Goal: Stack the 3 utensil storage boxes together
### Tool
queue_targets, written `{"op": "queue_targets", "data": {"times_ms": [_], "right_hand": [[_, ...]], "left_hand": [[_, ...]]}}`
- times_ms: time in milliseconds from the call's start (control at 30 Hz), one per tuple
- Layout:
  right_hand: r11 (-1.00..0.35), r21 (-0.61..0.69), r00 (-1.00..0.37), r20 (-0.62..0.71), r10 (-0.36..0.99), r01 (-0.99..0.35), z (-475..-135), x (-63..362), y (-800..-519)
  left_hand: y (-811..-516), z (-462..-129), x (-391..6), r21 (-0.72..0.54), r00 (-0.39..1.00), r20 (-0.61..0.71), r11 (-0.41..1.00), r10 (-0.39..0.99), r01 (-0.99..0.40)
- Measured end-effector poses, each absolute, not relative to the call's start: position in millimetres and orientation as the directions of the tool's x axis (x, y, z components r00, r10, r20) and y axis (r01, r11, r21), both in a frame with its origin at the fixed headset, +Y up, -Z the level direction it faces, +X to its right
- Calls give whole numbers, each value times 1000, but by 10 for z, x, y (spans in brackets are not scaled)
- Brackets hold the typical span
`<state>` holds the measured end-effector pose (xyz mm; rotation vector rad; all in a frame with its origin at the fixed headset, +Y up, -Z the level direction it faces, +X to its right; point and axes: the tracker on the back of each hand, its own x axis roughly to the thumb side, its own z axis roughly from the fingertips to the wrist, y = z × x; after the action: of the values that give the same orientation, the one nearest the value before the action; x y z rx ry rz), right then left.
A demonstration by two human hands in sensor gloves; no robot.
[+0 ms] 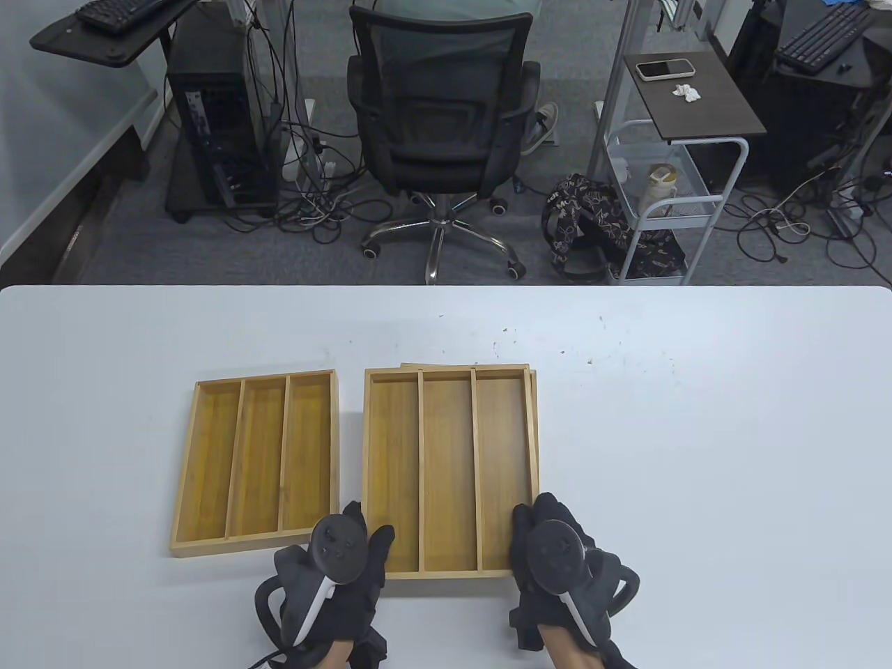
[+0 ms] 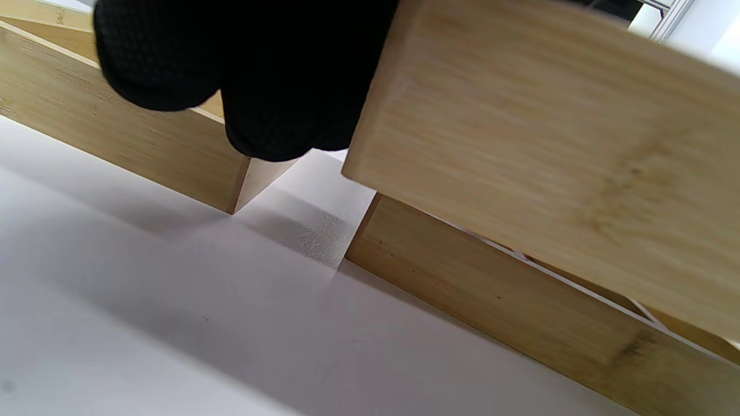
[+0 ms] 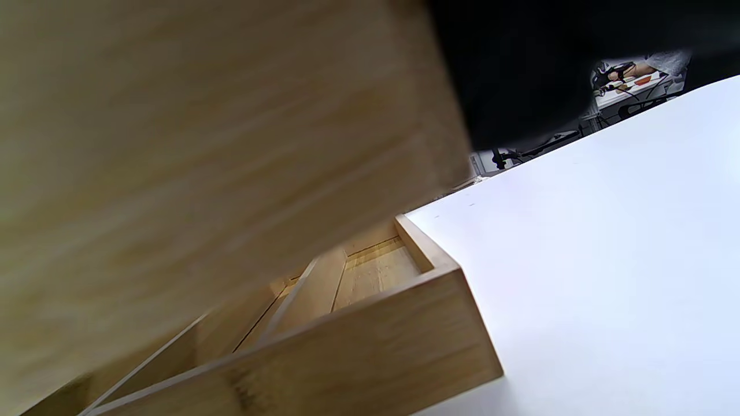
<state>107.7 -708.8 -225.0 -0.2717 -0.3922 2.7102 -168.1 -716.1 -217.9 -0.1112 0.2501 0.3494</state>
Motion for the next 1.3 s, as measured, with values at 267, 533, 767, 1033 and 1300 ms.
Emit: {"op": "queue_targets", "data": {"times_ms": [267,533,767,1033,1300], "right_hand": [[-890,-302,-909,-138,394,-341,-2219,1106,-7137],[-876,-303,-899,-110,424,-376,-2180,1044,-7080],[-821,-241,-838,-51,543,-517,-2187,1084,-7095],[-798,-194,-800,-87,594,-571,-2247,1262,-7256],[-806,-118,-791,-154,592,-580,-2342,1331,-7416]], "left_hand": [[-7221,-2247,-1649,-84,918,-266,942,294,-326],[-7144,-2210,-1749,50,924,-233,952,304,-301],[-6973,-2160,-1835,150,917,-218,940,334,-306],[-6871,-2288,-2318,147,852,-368,928,373,-343],[-6795,-2370,-3082,126,776,-565,959,281,-255]]}}
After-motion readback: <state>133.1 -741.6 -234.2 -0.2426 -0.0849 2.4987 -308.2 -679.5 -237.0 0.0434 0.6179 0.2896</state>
